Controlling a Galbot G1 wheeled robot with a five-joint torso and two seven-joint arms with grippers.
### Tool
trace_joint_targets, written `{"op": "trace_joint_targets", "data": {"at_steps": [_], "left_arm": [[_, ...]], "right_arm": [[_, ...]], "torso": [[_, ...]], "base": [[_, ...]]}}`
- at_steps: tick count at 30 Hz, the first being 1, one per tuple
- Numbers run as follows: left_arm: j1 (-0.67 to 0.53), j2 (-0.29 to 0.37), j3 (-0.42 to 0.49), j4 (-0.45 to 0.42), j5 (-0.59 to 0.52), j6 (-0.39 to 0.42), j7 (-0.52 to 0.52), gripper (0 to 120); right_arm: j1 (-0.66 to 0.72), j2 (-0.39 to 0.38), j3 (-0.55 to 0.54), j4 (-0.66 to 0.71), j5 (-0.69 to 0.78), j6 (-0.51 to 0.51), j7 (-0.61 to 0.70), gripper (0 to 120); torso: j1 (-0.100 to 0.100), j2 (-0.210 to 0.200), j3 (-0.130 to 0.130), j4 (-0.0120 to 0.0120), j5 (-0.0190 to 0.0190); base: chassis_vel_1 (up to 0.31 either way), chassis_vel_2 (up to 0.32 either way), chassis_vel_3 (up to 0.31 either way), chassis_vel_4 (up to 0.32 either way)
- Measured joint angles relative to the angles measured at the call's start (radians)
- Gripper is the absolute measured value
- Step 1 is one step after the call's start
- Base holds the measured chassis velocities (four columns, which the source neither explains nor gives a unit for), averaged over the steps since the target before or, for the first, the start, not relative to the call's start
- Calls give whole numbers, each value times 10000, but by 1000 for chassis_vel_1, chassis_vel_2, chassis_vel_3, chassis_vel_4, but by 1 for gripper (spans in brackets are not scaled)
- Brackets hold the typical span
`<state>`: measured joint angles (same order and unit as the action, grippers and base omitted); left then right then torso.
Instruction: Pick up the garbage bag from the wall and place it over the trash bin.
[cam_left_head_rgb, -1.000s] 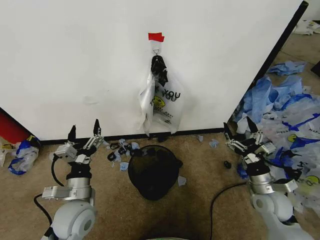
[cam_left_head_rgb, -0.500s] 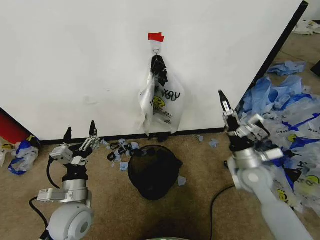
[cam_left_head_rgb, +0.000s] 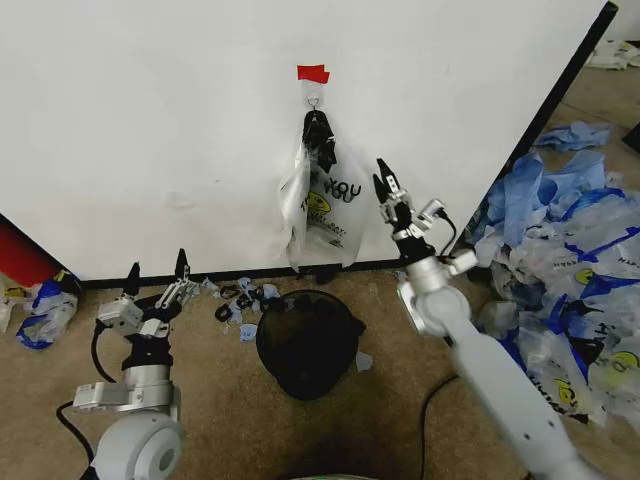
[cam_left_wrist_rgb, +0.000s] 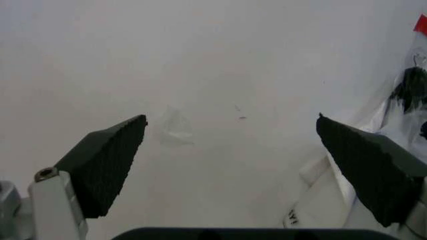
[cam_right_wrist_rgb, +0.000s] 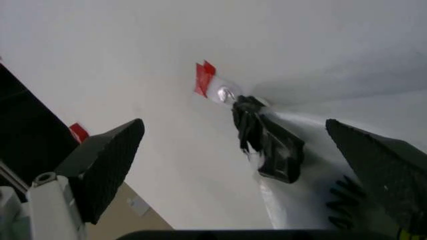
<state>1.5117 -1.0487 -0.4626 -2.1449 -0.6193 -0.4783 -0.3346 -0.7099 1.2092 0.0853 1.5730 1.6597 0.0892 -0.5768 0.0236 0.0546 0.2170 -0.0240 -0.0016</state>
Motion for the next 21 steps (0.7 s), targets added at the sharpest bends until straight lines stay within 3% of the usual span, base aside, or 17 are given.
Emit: {"op": "trace_joint_targets", "data": {"at_steps": [11, 21], "left_arm": [[178, -85, -42, -133, 106, -70, 1, 100], [428, -123, -143, -293, 158, -68, -3, 100]], "right_arm": [[610, 1038, -370, -953, -50, -338, -94, 100], [894, 1502, -417, -1712, -170, -559, -378, 100]], "torso": [[0, 0, 0, 3, 3], [-1, 0, 0, 3, 3]], "base": [[0, 0, 0, 0], [0, 0, 0, 0]]}}
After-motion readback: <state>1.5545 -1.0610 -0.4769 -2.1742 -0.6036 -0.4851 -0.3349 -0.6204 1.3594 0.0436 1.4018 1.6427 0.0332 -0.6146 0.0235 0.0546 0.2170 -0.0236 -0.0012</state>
